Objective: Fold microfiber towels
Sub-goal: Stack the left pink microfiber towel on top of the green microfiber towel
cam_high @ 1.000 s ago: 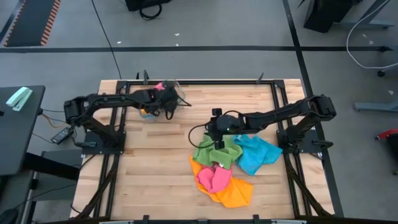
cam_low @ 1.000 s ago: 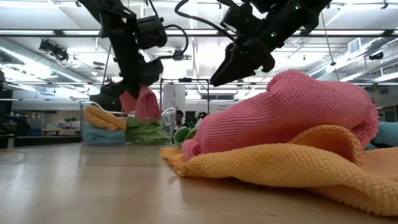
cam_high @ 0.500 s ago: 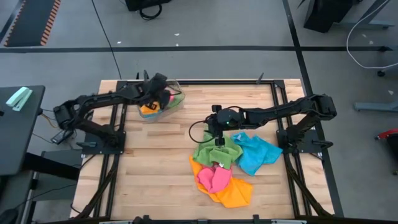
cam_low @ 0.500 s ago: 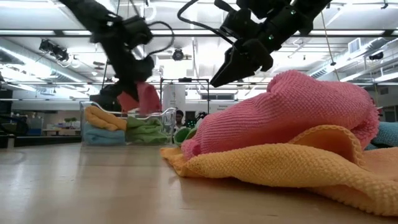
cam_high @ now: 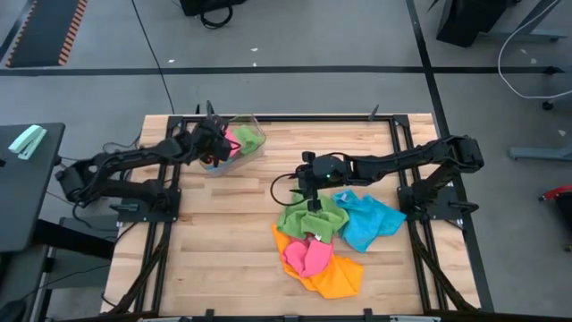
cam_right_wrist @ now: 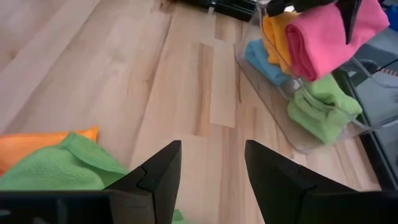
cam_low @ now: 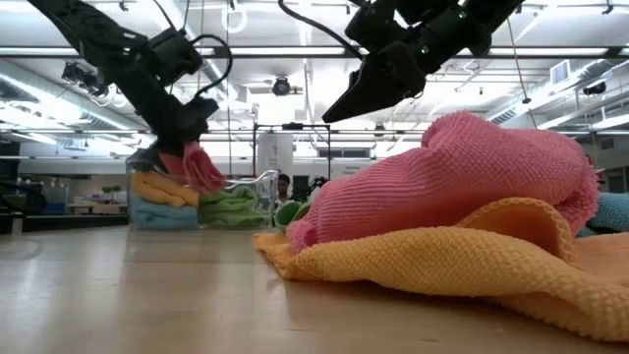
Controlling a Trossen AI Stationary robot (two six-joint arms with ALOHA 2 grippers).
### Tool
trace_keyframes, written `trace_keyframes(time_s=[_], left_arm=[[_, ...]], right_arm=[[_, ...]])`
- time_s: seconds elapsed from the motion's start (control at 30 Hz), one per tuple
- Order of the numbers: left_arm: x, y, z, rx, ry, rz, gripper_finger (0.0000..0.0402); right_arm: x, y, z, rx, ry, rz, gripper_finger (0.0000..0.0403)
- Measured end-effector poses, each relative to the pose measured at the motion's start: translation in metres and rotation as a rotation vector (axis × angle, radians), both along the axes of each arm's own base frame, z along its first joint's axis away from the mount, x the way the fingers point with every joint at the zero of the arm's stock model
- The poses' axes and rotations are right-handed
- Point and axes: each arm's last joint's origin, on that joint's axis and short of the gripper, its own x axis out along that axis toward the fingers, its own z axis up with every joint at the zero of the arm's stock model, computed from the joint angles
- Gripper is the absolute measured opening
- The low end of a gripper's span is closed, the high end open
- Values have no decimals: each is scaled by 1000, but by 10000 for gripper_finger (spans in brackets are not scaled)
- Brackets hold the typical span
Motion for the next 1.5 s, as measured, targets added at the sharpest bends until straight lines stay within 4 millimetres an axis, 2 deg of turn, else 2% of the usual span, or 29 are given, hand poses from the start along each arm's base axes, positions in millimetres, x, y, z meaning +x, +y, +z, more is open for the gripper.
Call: trace_keyframes(time_s=[0.13,0.27,0.33,0.47,0.7,0.83,0.9,1.07,1.33,1.5], left_arm=[[-6,3,-8,-34,36,23,14],[-9,-1,-12,-28,182,-64,20],[-7,-3,-11,-6,203,-83,24],[0,-1,0,16,138,-71,16],[14,6,34,7,-36,-131,23],[15,13,39,-20,-123,-151,30],[14,18,37,-45,-146,-148,25],[18,32,18,-84,-77,-164,14],[36,54,-2,20,-54,-284,25],[32,61,-10,-45,-76,-284,13]], right_arm=[[0,3,0,13,2,3,186],[0,7,0,13,2,13,186],[0,7,0,12,3,14,186],[0,6,0,7,3,15,186],[0,6,0,2,4,18,186],[0,6,0,4,4,17,186],[0,6,0,4,4,17,186],[0,6,0,1,4,18,186],[0,6,0,14,4,10,186],[-1,6,-1,18,15,9,186]])
